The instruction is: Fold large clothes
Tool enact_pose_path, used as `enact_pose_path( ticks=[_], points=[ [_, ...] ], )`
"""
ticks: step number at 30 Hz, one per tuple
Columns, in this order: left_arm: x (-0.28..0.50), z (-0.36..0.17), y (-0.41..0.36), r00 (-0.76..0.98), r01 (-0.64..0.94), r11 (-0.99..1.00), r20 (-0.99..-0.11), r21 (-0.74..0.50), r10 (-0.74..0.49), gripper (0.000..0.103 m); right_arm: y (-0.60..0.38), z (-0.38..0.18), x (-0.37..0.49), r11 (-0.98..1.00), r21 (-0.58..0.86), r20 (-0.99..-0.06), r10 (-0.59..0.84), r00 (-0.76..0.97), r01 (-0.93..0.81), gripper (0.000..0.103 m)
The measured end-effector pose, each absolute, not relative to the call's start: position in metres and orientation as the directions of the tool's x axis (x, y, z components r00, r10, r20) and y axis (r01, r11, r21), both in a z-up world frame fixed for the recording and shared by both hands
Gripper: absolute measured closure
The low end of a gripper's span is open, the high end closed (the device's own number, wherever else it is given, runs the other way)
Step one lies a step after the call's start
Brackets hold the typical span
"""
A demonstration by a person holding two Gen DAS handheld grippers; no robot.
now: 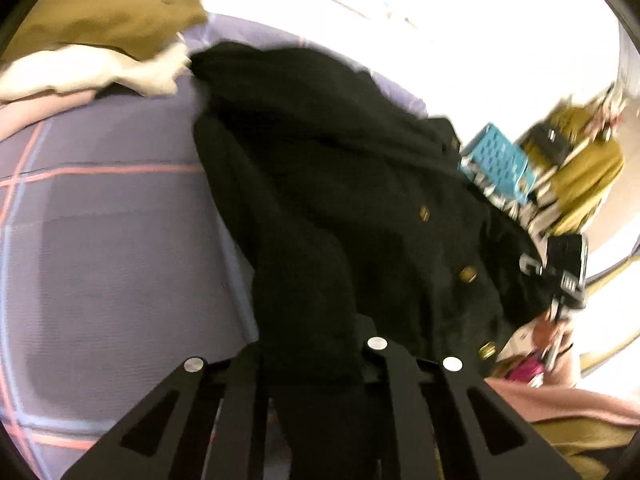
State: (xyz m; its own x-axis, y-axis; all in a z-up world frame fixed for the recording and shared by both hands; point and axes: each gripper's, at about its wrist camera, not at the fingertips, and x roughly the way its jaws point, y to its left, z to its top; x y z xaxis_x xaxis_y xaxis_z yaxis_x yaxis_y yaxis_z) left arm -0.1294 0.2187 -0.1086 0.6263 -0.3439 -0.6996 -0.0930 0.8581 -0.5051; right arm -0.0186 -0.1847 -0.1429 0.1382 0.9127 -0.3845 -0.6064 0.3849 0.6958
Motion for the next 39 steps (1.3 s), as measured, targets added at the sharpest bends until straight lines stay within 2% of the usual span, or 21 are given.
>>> enact_pose_path(
  ticks=[4, 6, 10, 12, 15, 17, 18, 19, 20, 21, 22, 23, 25, 26, 29, 34, 39],
  points=[
    [-0.154, -0.077, 0.243, 0.699, -0.102, 0.837, -0.638, -0.537, -0.324, 0.095, -0.19, -0.101, -0.047, 0.282, 0.684, -0.252, 0.957, 0.145, -0.673, 0.082],
    [-0.169, -0.062, 0.252, 0.729, -0.102, 0.837, -0.613, -0.537, -0.304, 0.095, -0.187, -0.094, -0.059, 0.244, 0.67, -0.233, 0.966, 0.114, -0.701, 0.082],
    [-0.172, -0.068, 0.26, 0.704, -0.092, 0.836, -0.629, -0.541, -0.33, 0.09, -0.175, -0.117, -0.057, 0.291, 0.698, -0.317, 0.945, 0.081, -0.654, 0.078],
    [-0.165, -0.088, 0.256, 0.647, -0.099, 0.839, -0.675, -0.535, -0.354, 0.086, -0.175, -0.139, -0.051, 0.33, 0.728, -0.367, 0.928, 0.065, -0.601, 0.077],
    [-0.162, -0.119, 0.252, 0.582, -0.118, 0.851, -0.73, -0.512, -0.358, 0.083, -0.169, -0.159, -0.052, 0.351, 0.744, -0.404, 0.914, 0.036, -0.569, 0.065],
    [-0.162, -0.126, 0.25, 0.57, -0.103, 0.857, -0.736, -0.506, -0.366, 0.071, -0.169, -0.167, -0.056, 0.362, 0.743, -0.422, 0.906, 0.024, -0.563, 0.046],
    [-0.164, -0.127, 0.249, 0.574, -0.08, 0.854, -0.725, -0.514, -0.382, 0.059, -0.168, -0.172, -0.057, 0.371, 0.745, -0.435, 0.9, 0.018, -0.555, 0.041],
    [-0.164, -0.128, 0.248, 0.566, -0.063, 0.849, -0.719, -0.525, -0.403, 0.051, -0.168, -0.176, -0.058, 0.38, 0.744, -0.446, 0.895, 0.014, -0.55, 0.037],
    [-0.165, -0.128, 0.247, 0.564, -0.048, 0.851, -0.717, -0.523, -0.409, 0.051, -0.167, -0.18, -0.059, 0.387, 0.745, -0.456, 0.89, 0.007, -0.544, 0.04],
    [-0.166, -0.128, 0.245, 0.563, -0.041, 0.858, -0.721, -0.512, -0.404, 0.051, -0.168, -0.183, -0.059, 0.383, 0.75, -0.456, 0.89, -0.002, -0.54, 0.041],
    [-0.166, -0.128, 0.244, 0.561, -0.036, 0.864, -0.726, -0.502, -0.399, 0.051, -0.167, -0.184, -0.061, 0.376, 0.753, -0.451, 0.892, -0.008, -0.541, 0.049],
    [-0.166, -0.127, 0.242, 0.559, -0.035, 0.87, -0.732, -0.492, -0.391, 0.054, -0.166, -0.184, -0.062, 0.368, 0.756, -0.445, 0.895, -0.013, -0.542, 0.062],
    [-0.164, -0.124, 0.241, 0.564, -0.065, 0.875, -0.741, -0.479, -0.364, 0.084, -0.164, -0.178, -0.064, 0.317, 0.777, -0.393, 0.919, -0.026, -0.544, 0.071],
    [-0.164, -0.12, 0.246, 0.58, -0.078, 0.859, -0.724, -0.506, -0.373, 0.091, -0.164, -0.171, -0.064, 0.297, 0.779, -0.368, 0.93, -0.019, -0.551, 0.074],
    [-0.164, -0.103, 0.262, 0.64, -0.079, 0.801, -0.647, -0.593, -0.415, 0.094, -0.17, -0.148, -0.058, 0.256, 0.782, -0.295, 0.955, 0.023, -0.568, 0.079],
    [-0.143, -0.062, 0.282, 0.686, -0.071, 0.783, -0.6, -0.617, -0.411, 0.095, -0.174, -0.11, -0.03, 0.21, 0.787, -0.189, 0.977, 0.098, -0.58, 0.08],
    [-0.115, -0.019, 0.303, 0.707, -0.043, 0.782, -0.572, -0.622, -0.416, 0.094, -0.171, -0.079, 0.022, 0.198, 0.807, -0.127, 0.978, 0.164, -0.557, 0.08]
  ],
)
